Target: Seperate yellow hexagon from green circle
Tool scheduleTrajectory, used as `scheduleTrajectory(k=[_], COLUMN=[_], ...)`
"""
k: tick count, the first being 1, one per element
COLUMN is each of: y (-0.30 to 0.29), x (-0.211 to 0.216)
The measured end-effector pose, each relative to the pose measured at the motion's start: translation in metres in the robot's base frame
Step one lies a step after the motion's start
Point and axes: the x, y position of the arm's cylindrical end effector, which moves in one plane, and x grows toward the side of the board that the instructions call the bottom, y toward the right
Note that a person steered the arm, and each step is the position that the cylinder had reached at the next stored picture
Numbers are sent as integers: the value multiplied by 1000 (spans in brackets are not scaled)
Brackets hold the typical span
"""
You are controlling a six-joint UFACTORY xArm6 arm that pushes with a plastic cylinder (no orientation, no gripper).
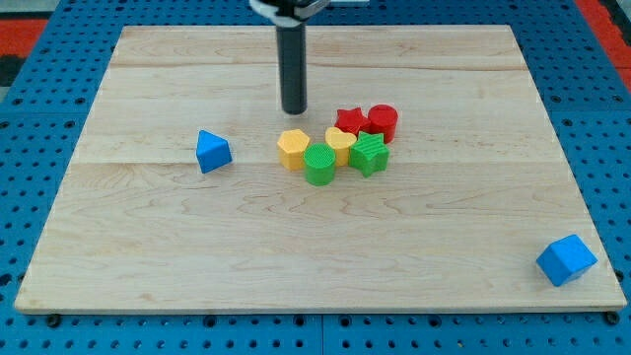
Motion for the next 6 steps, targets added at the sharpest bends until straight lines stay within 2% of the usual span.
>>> scheduleTrajectory(k=[2, 4, 6], y=[14, -7, 5], x=[42, 78, 128])
